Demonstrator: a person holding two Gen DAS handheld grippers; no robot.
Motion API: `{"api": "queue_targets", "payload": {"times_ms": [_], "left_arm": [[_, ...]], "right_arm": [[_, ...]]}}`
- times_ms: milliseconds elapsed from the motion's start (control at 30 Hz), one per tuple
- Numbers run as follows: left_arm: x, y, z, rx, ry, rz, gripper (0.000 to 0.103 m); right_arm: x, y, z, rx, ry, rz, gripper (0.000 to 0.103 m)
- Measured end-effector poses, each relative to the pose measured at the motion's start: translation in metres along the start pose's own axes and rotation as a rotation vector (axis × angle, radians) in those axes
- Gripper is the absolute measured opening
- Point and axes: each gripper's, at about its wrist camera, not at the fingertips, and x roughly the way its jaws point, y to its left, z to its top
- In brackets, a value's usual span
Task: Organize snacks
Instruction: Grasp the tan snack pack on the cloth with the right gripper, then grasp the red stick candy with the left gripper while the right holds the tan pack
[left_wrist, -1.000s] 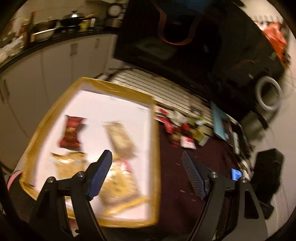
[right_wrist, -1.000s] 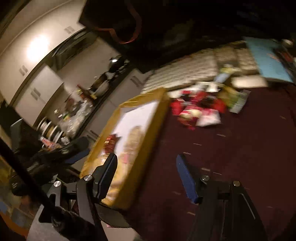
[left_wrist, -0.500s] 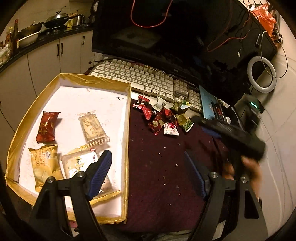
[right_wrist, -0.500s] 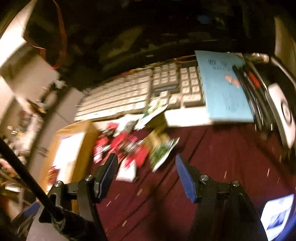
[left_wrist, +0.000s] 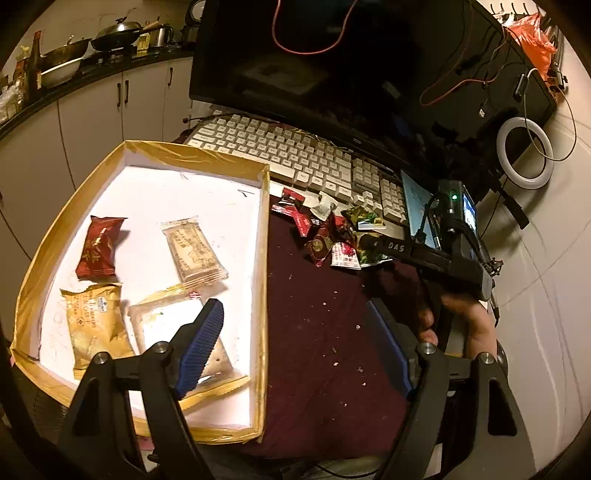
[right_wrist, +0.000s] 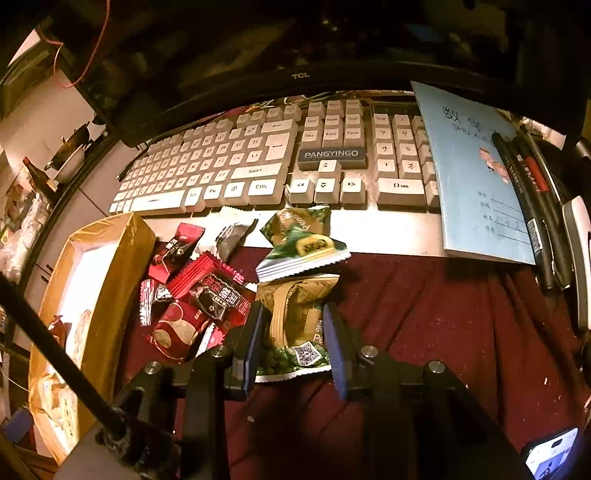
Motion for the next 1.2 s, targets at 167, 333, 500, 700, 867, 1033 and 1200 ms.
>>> {"api": "queue_targets", "payload": {"times_ms": [167,333,500,700,867,1033,1200], "left_arm": [[0.004,-0.011,0.001,0.020,0.009,0.004,0.079],[0.017,-0.024,0.006,0.038,0.035,-0.007,0.079],[0.042,-0.042,0.023,0.041,0.079,-0.031,0.078],[0.097,-0.070,0.065,0.053,0.140,0.008,0.073],[0.151,-0.071,0.086,0.088,0.193,0.156,0.063],[0.184,-0.064,0.087,0.105,0.273,0.238,0.060],[0.178,-0.065,0.080,0.104,0.268,0.228,0.049]], "right_arm": [[-0.013,-0.008,-0.013,0.064,-0.040,0.065,0.016],[-0.039,-0.025,-0.044,0.134,-0.098,0.134,0.006],[-0.050,-0.042,-0.072,0.208,-0.164,0.192,0.005],[-0.052,-0.062,-0.079,0.291,-0.232,0.282,0.005],[-0.055,-0.062,-0.079,0.300,-0.265,0.336,0.005],[-0.054,-0.065,-0.080,0.311,-0.270,0.371,0.005],[-0.052,-0.063,-0.079,0.304,-0.259,0.374,0.005]]}}
